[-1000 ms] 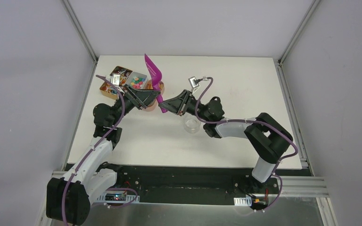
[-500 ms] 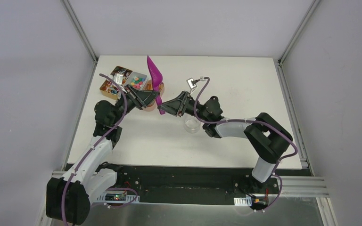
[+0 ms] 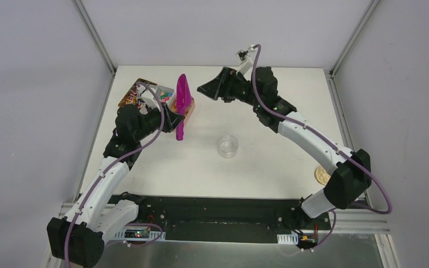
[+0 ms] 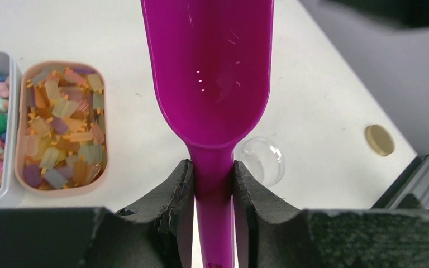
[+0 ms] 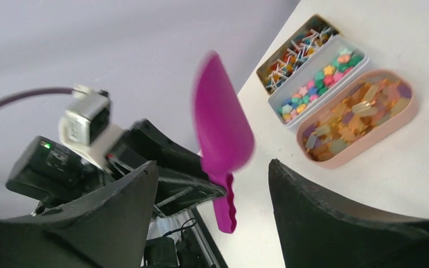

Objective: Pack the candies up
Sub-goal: Pick up the spatula from the center of the board.

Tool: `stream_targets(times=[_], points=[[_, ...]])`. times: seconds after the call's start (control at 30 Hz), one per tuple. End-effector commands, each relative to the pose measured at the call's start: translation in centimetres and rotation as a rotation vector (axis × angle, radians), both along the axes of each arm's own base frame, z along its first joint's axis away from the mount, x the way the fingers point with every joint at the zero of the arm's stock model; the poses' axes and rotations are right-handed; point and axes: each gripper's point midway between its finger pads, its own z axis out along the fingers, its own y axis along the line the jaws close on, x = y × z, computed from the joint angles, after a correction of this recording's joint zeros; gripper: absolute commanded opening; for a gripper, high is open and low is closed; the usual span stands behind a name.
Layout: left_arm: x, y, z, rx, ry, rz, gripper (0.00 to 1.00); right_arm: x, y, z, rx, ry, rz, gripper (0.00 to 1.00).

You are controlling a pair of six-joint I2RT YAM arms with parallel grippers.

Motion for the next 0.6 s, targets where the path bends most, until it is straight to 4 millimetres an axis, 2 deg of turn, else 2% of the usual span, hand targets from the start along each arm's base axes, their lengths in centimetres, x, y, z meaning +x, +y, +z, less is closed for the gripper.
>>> stream_targets(times=[0.0,0.17,0.33,0.57], points=[[0.5,0.6,-0.2,0.154,-0.03,0.037,0.0,0.6,-1.9,-0.7,-0.261,0.0,-0.051,0.73],[-0.1,-1.2,-1.5,0.281,-0.018,0.006,0.0,2.1,-2.2,-0.3,-0.341,0.007,-0.093,0.71],[-0.9,-2.8,-1.8,0.34,-0.029,-0.04,0.0,2.7,-1.3,-0.8,-0.384,0.028,-0.057,0.67],[-1.4,-3.5,-3.2,0.414,-0.024,-0.09,0.0,3.7,-0.7,-3.0,-0.416,0.08,-0.06,0.52]])
